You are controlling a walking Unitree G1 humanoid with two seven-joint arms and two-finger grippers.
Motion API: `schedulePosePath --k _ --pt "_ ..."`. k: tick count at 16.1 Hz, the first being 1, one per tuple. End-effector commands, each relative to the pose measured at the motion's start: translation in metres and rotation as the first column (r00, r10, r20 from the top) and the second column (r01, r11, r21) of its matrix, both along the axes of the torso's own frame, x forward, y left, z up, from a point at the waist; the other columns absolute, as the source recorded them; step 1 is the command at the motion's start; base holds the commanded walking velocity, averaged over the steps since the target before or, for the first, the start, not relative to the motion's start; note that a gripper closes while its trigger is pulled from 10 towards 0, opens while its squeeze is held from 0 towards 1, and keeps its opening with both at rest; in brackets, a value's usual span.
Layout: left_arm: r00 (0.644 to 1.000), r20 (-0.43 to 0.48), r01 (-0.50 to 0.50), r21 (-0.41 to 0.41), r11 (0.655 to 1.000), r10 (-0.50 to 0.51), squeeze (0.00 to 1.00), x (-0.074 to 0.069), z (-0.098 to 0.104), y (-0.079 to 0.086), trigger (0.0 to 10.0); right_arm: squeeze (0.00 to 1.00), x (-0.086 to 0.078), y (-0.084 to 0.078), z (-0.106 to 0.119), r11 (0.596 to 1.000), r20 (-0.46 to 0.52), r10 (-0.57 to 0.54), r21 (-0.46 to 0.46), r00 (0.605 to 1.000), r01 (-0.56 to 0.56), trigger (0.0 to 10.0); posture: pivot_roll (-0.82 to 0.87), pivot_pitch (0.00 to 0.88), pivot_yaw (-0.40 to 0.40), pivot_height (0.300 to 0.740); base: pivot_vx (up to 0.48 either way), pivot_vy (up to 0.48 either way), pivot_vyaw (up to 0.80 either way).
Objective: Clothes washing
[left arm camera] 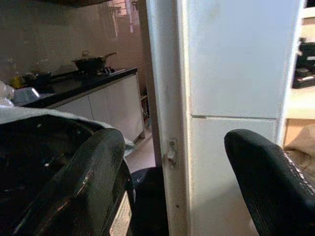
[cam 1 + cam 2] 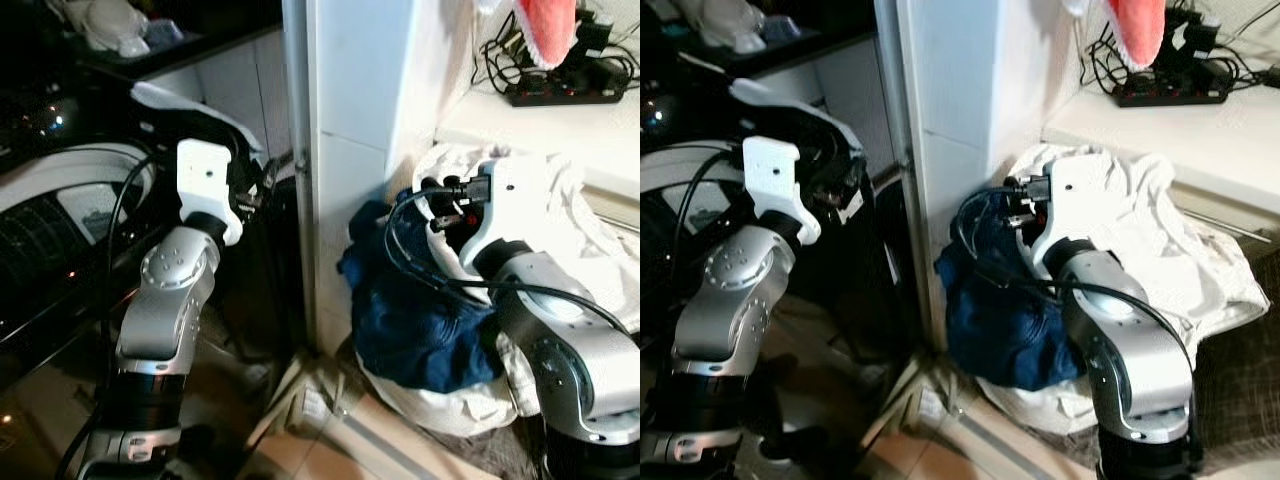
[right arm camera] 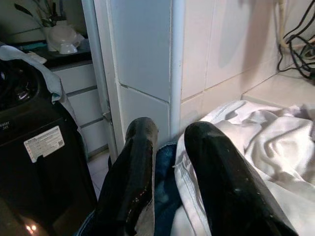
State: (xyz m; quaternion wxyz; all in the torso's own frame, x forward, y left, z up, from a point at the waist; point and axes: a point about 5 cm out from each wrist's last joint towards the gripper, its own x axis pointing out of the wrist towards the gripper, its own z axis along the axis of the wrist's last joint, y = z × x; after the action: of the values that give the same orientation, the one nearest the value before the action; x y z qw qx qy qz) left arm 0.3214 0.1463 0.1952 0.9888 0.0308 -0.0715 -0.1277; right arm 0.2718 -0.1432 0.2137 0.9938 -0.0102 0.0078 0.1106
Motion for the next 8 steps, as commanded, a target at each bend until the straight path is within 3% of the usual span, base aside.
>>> schedulePosePath --k 1,4,5,7,8 --pt "1.0 0.014 0.02 0.007 1.0 -0.02 0.0 0.002 0.003 -0.005 10.0 0.0 -0.002 -0.004 0.001 0.999 -0.006 -0.031 -0.008 1.0 0.031 10.0 -0.08 0.0 0.067 0.74 0.0 0.0 0.0" --pt "0.997 -0.039 0.066 0.0 0.998 -0.066 0.0 -0.001 -0.006 -0.012 10.0 0.0 -0.005 -0.005 -0.004 0.999 -0.045 -0.031 -0.031 0.999 0.029 10.0 -0.08 0.0 0.065 0.74 0.0 0.0 0.0" --pt "0.992 -0.039 0.121 0.019 0.992 -0.121 0.0 -0.007 -0.008 -0.008 10.0 0.0 -0.004 -0.009 -0.004 0.996 -0.076 -0.049 -0.08 0.996 0.043 10.0 -0.08 0.0 0.056 0.74 0.0 0.0 0.0" --pt "0.991 -0.029 0.132 0.017 0.991 -0.132 0.0 -0.006 -0.005 -0.002 10.0 0.0 -0.001 -0.015 0.001 0.993 -0.076 -0.06 -0.108 0.995 0.052 10.0 -0.07 0.0 0.04 0.74 0.0 0.0 0.0" --pt "0.993 -0.017 0.118 0.024 0.993 -0.117 0.0 -0.006 -0.002 0.002 10.0 1.0 0.002 -0.02 0.005 0.989 -0.09 -0.073 -0.132 0.993 0.061 10.0 -0.06 0.0 0.036 0.74 0.0 0.0 0.0"
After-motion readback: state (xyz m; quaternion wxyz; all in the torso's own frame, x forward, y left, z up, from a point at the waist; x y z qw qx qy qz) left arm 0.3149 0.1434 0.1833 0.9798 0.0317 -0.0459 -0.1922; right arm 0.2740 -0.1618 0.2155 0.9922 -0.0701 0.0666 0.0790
